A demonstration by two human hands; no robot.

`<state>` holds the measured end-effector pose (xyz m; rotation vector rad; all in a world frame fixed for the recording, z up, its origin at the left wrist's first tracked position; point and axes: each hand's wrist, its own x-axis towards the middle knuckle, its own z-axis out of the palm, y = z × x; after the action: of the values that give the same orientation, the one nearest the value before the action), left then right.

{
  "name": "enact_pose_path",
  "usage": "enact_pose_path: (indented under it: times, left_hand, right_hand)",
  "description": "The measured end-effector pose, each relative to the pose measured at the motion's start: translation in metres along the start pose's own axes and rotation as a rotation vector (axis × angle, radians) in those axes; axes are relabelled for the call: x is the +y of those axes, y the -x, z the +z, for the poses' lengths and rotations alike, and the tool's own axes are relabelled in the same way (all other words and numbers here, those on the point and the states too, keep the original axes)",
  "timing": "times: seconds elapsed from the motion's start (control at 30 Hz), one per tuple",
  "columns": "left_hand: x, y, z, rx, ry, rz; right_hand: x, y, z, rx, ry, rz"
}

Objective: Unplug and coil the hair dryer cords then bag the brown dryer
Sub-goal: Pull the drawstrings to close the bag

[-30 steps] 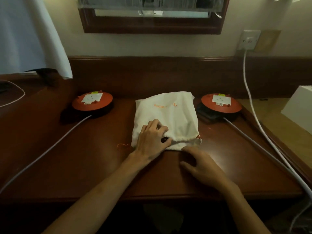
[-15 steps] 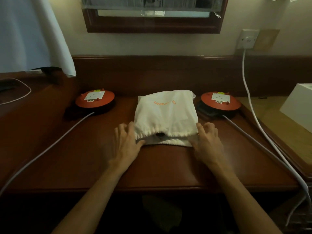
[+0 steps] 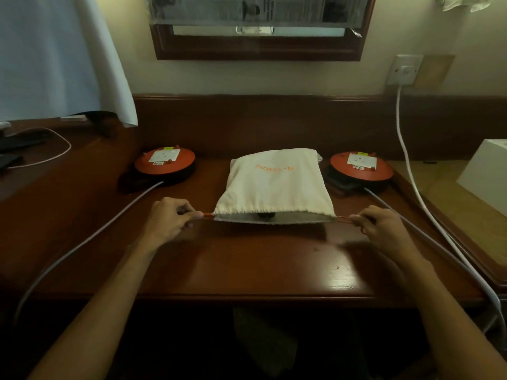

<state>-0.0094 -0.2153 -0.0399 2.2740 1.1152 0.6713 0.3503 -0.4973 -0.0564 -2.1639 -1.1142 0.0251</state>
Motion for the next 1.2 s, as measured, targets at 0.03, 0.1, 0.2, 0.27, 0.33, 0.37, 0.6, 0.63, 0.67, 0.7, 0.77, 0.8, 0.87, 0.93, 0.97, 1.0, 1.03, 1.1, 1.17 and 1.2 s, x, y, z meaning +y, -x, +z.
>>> enact_pose_path:
  times: [0.03, 0.1, 0.2, 0.27, 0.33, 0.37, 0.6, 0.63, 0.67, 0.7, 0.77, 0.8, 0.87, 0.93, 0.97, 1.0, 1.03, 1.1, 1.17, 1.2]
  left_hand:
    - [-0.008, 0.000, -0.005, -0.002, -0.014, -0.017]
    - [-0.016, 0.001, -0.013, -0.066, -0.069, -0.057]
    - [-0.006, 0.002, -0.007, -0.260, -0.327, -0.098]
    - [0.011, -0.001, 0.009, -0.296, -0.384, -0.051]
    - [0.035, -0.003, 0.030, -0.286, -0.279, -0.034]
    - [0.045, -0.004, 0.044, -0.290, -0.230, -0.042]
    - [0.068, -0.007, 0.081, -0.113, -0.087, -0.316]
    - [0.069, -0.008, 0.075, -0.126, -0.097, -0.301]
    - [0.072, -0.009, 0.067, -0.144, -0.111, -0.260]
    - [0.077, -0.011, 0.056, -0.164, -0.120, -0.210]
    - [0.096, -0.017, 0.026, -0.196, -0.139, -0.113]
    - [0.107, -0.023, 0.009, -0.205, -0.157, -0.067]
    - [0.130, -0.039, -0.024, -0.185, -0.194, 0.017]
    - [0.154, -0.059, -0.054, -0.095, -0.225, 0.085]
    - [0.164, -0.073, -0.067, -0.045, -0.229, 0.110]
    - [0.173, -0.086, -0.077, -0.001, -0.231, 0.131]
    - [0.182, -0.099, -0.087, 0.036, -0.235, 0.147]
    - [0.193, -0.122, -0.097, 0.104, -0.256, 0.164]
    - [0.195, -0.136, -0.099, 0.171, -0.306, 0.164]
    - [0.193, -0.140, -0.098, 0.199, -0.330, 0.164]
  right_hand:
    - [0.008, 0.001, -0.007, 0.003, 0.008, 0.038]
    - [0.019, 0.003, -0.014, 0.012, 0.054, 0.106]
    - [0.014, 0.004, -0.010, -0.073, 0.174, 0.164]
    - [-0.006, 0.002, 0.003, -0.115, 0.126, 0.105]
    - [-0.032, -0.002, 0.021, -0.167, 0.131, 0.058]
    - [-0.040, -0.004, 0.033, -0.204, 0.173, 0.046]
    - [-0.061, -0.011, 0.040, -0.211, -0.033, 0.123]
    - [-0.062, -0.013, 0.031, -0.234, -0.048, 0.097]
    - [-0.065, -0.015, 0.020, -0.263, -0.060, 0.064]
    - [-0.070, -0.017, 0.007, -0.297, -0.073, 0.032]
    - [-0.081, -0.025, -0.018, -0.339, -0.074, -0.028]
    - [-0.086, -0.032, -0.030, -0.331, -0.057, -0.049]
    - [-0.100, -0.049, -0.051, -0.247, -0.027, -0.108]
    - [-0.112, -0.073, -0.068, -0.118, -0.054, -0.154]
    - [-0.118, -0.087, -0.077, -0.050, -0.074, -0.159]
    - [-0.125, -0.102, -0.086, 0.023, -0.080, -0.163]
    - [-0.132, -0.117, -0.093, 0.093, -0.068, -0.169]
    - [-0.146, -0.142, -0.103, 0.176, 0.026, -0.174]
    - [-0.157, -0.157, -0.102, 0.155, 0.241, -0.166]
    - [-0.161, -0.160, -0.100, 0.134, 0.331, -0.171]
